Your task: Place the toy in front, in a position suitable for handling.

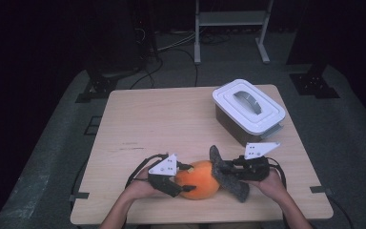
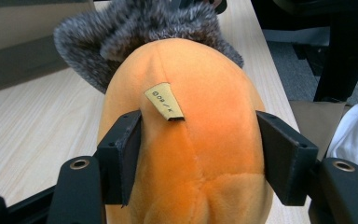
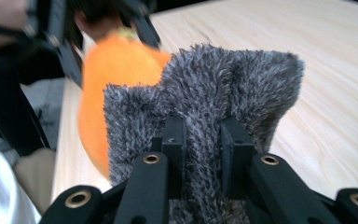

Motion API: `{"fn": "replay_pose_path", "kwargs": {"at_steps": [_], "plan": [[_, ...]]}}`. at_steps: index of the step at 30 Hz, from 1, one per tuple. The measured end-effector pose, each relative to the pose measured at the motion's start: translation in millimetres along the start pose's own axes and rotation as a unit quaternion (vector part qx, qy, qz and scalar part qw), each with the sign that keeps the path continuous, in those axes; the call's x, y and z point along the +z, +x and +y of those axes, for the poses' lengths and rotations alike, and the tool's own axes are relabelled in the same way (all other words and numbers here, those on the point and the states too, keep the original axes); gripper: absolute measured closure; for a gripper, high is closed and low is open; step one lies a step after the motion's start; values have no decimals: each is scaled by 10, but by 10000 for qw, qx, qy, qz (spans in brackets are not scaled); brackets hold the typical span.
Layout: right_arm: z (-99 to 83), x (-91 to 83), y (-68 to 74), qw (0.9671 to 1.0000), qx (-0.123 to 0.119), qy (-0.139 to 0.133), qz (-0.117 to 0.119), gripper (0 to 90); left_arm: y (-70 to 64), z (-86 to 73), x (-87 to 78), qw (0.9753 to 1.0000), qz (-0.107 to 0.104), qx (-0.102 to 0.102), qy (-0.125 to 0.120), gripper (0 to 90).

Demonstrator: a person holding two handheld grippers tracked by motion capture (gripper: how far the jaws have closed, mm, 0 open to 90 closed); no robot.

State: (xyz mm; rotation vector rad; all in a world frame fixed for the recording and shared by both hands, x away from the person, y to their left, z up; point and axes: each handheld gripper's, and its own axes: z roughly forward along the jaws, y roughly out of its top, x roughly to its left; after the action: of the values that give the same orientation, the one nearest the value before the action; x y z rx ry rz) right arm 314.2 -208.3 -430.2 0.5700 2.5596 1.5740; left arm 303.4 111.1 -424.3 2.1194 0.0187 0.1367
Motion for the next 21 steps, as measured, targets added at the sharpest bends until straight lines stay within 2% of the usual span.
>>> {"fn": "replay_pose_path", "kwargs": {"at_steps": [1, 3, 5, 7, 8, 10, 12, 17, 21], "plan": [[-19, -9, -22, 10000, 15, 60, -48, 740, 2, 1, 4, 10000, -11, -29, -11, 358], [-24, -34, -47, 9999, 114, -31, -31, 742, -3, 9, 12, 10000, -22, -5, -15, 358], [33, -54, -25, 9996, 95, -255, -38, 742, -14, 18, 26, 10000, -37, 67, -12, 357], [109, -47, 19, 9982, 134, -582, 90, 742, -32, 34, 52, 9998, -84, 185, -6, 357], [145, -27, 44, 9977, 120, -655, 108, 740, -46, 42, 65, 9997, -90, 243, -1, 357], [177, 39, 90, 9985, 35, -538, 63, 739, -65, 52, 77, 9994, -95, 334, 38, 356], [150, 83, 95, 9992, 48, -392, 50, 740, -68, 44, 78, 9994, -96, 325, 37, 356], [52, 33, 10, 9994, 277, -206, -40, 740, -55, 31, 61, 9996, -94, 278, 19, 356], [-7, -28, -13, 9994, 272, 11, -195, 740, -38, 17, 47, 9997, -85, 234, -9, 354]]}}
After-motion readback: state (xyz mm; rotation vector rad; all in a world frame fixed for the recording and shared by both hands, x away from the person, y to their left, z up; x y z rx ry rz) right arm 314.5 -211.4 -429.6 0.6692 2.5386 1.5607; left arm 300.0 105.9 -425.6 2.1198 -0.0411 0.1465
